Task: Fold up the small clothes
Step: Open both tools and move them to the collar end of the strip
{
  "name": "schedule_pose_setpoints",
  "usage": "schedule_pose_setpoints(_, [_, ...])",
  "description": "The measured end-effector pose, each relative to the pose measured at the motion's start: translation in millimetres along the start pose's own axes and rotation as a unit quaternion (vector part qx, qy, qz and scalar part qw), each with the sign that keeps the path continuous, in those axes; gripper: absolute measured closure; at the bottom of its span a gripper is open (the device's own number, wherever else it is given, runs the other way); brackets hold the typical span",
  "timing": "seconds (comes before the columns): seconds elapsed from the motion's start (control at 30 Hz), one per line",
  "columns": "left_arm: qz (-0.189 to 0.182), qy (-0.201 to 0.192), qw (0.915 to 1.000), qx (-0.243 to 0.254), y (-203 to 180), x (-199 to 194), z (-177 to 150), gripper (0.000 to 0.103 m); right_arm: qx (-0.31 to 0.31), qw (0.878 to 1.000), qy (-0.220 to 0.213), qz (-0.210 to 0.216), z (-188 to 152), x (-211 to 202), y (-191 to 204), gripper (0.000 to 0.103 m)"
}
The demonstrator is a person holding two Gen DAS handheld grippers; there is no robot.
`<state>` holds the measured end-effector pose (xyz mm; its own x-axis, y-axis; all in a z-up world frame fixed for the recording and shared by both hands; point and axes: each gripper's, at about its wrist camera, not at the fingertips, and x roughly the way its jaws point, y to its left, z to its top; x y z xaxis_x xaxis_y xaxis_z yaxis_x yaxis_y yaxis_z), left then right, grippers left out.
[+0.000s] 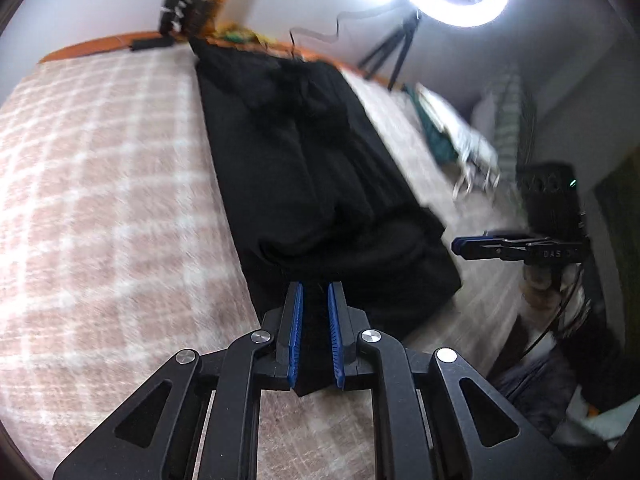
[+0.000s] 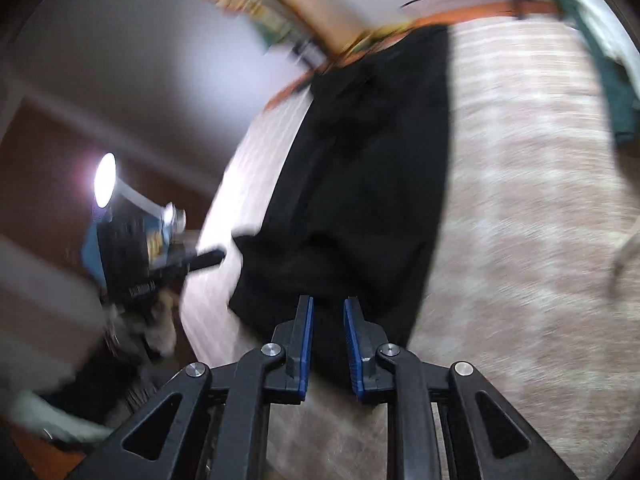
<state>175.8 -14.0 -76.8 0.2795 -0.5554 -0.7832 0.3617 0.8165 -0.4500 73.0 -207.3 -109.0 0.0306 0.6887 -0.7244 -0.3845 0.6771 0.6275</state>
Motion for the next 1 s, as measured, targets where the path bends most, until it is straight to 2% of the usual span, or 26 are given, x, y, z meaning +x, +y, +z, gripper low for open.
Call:
schedule_pose_setpoints(0.13, [0.011,0.021,0.9997,0.002,3,17,0,0.092,-0.023,0.999,0.036,-0.014,-1,29,7,0.086])
schedule_pose_setpoints(0.23, [0.015,0.021,0.9997,-0.002,7,22,4,0.092,-0.021,0.999,0.037,-0.020,4,39,4,0.086])
schedule_pose_setpoints(0.37, [0.021,0.010,0.9997,-0.009,12,26,13,0.092,-0.015,1.000,0.004,-0.026,19,31,-6,0.086])
schedule_pose_setpoints(0.47, [0.025,-0.009,0.9993,-0.025,19,28,23,0.092,0.015,0.999,-0.035,-0.028,31,20,-21,0.086])
schedule_pose_setpoints(0.63, [0.059,-0.044,0.9966,-0.036,30,22,33,0.092,0.037,0.994,-0.076,-0.075,40,5,-37,0.085])
schedule_pose_setpoints(0.77, [0.077,-0.062,0.9943,-0.042,38,10,32,0.092,0.016,0.989,-0.093,-0.113,38,-9,-32,0.065])
schedule_pose_setpoints(1.0, [0.086,-0.087,0.9920,-0.032,34,-11,32,0.092,-0.006,0.983,-0.109,-0.147,38,-29,-22,0.065])
